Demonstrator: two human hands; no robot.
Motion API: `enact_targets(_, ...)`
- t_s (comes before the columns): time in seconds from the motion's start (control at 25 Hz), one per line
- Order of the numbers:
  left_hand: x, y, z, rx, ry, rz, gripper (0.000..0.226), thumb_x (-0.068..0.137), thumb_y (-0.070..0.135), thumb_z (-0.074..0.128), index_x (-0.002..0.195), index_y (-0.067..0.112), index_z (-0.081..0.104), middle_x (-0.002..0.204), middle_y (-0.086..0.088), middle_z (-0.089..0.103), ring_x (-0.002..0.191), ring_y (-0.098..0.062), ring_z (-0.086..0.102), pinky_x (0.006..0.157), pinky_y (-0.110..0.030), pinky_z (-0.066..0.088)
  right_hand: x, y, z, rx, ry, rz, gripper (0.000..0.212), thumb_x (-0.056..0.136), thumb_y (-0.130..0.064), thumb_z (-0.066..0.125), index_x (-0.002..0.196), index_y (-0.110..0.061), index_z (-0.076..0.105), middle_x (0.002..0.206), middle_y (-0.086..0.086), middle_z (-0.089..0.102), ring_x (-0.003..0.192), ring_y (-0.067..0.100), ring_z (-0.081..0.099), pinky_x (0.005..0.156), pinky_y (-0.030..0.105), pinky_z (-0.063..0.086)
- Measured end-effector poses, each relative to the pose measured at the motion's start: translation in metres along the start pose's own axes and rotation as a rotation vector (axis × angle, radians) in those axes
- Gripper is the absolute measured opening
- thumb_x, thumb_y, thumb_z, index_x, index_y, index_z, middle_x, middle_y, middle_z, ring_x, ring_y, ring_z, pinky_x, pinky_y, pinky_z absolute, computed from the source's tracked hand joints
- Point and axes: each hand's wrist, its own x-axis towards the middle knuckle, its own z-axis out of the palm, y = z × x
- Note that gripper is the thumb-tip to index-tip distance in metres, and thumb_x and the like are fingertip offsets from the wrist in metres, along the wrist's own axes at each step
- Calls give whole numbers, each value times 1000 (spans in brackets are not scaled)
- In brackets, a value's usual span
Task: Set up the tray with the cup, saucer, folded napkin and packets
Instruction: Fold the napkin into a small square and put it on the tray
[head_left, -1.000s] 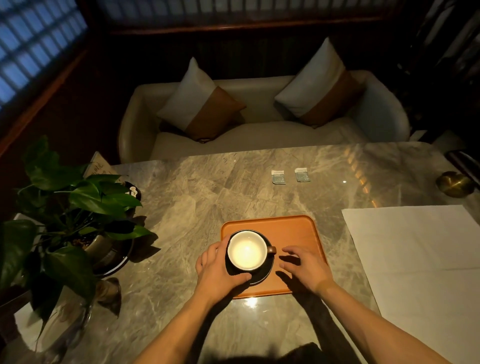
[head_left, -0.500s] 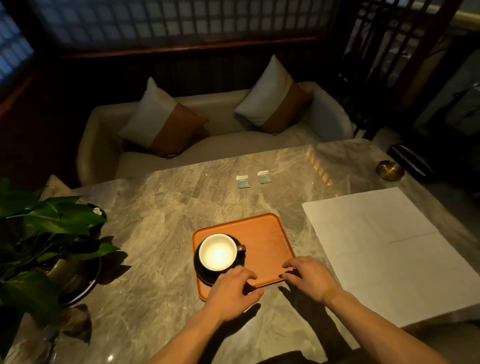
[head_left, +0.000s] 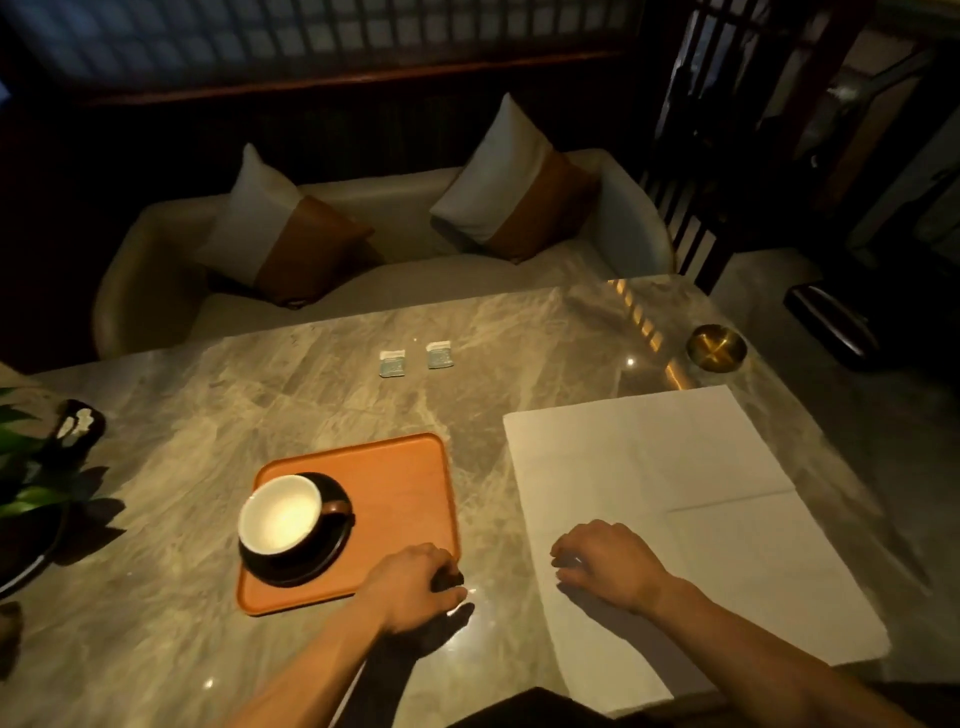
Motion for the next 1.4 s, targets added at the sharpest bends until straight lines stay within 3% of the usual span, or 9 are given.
enact_targets(0.24,12,64,25,-46,-36,-15,41,91,55,53,118,27,65,119,5,64,104,-15,60,91,-34,50,-33,65,15,13,-46,-20,39,94,-47,45,129,-34,58,131,-9,60,117,15,54,93,30,41)
enact_targets(0.56,16,81,51,-119,16,7,39,85,58,52,115,35,64,117,13,63,102,-10,59,90,-33,52,-62,93,36,-2,-54,19,39,92,-46,47,128,-36,57,134,-13,57,116,10,54,92,26,41)
enact_targets(1.08,6,113,90,-87,1,119,45,85,45,64,129,43,54,129,12,55,121,-11,46,100,-31,42,-104,133,55,-99,-60,16,44,91,-43,47,134,-34,51,141,-11,52,120,13,51,94,26,40)
enact_targets(1.24,6,126,106,-53,42,108,51,84,41,65,132,44,51,135,17,48,126,-9,40,101,-28,39,-115,164,56,-120,-32,-29,51,91,-52,46,140,-35,45,148,-10,44,131,13,43,103,28,36)
enact_targets(1.4,-1,133,129,26,99,58,58,81,53,64,136,43,48,143,17,41,131,-10,38,105,-26,34,-139,214,59,-129,-4,-69,64,88,-62,49,146,-36,38,155,-6,37,142,17,33,111,35,31)
